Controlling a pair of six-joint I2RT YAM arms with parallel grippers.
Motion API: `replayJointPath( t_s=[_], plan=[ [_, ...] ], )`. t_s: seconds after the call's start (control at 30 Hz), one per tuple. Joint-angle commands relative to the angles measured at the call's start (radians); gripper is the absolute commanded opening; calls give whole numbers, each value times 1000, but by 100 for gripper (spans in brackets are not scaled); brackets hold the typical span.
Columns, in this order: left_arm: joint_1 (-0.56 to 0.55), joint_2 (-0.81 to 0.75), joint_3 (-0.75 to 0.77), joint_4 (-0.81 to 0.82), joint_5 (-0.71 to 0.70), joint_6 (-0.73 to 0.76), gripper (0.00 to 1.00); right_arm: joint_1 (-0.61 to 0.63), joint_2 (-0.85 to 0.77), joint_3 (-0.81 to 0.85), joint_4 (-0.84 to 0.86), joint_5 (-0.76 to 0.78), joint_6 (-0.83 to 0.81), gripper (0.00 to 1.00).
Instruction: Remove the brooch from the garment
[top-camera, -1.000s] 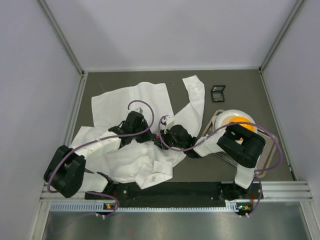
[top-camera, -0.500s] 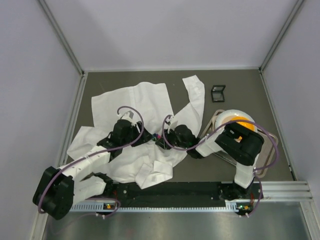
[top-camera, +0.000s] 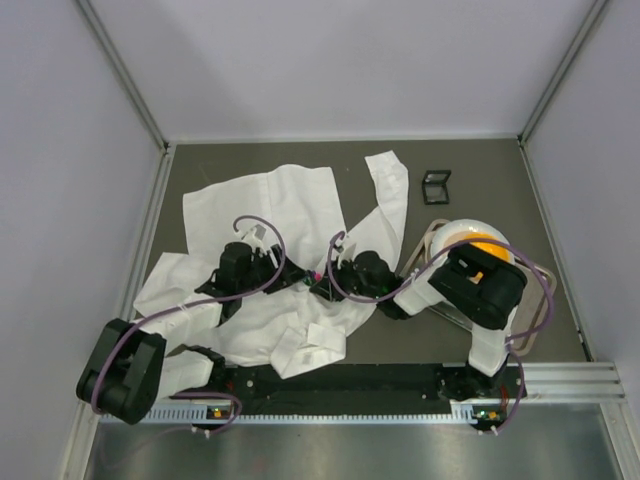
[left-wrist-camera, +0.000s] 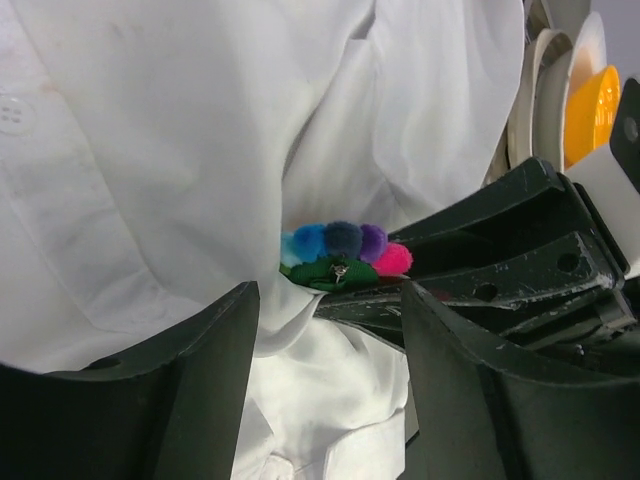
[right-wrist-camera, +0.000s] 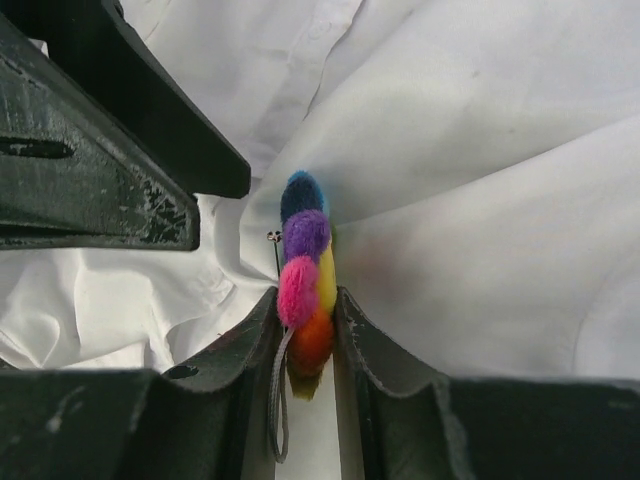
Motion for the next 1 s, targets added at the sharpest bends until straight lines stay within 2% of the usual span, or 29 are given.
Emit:
replayJointPath(
  t_s=[0.0,0.1,0.37,0.6,0.7,0.77,0.87,0.97],
  plan=[
    [4,13,-13,119,109,22,65,-13,18,-18,128,-67,20,0],
    [5,21,-44,157,157,34,72,-17,21,-21,133,-70,23,0],
    [7,-14,-96,199,149,25,69,-33,24,-38,196,-107,52,0],
    [30,-43,-148,273,137,-3,74,-39,38,-56,282,-147,81,0],
    [38,-11,-136,293,152,11,70,-39,35,-61,293,-150,84,0],
    [39,31,-131,316,168,17,63,-39,35,-66,302,-153,86,0],
    [50,74,-142,418,212,19,56,-40,28,-72,310,-155,89,0],
    [51,113,-151,496,252,37,59,-42,22,-75,311,-159,89,0]
  ],
)
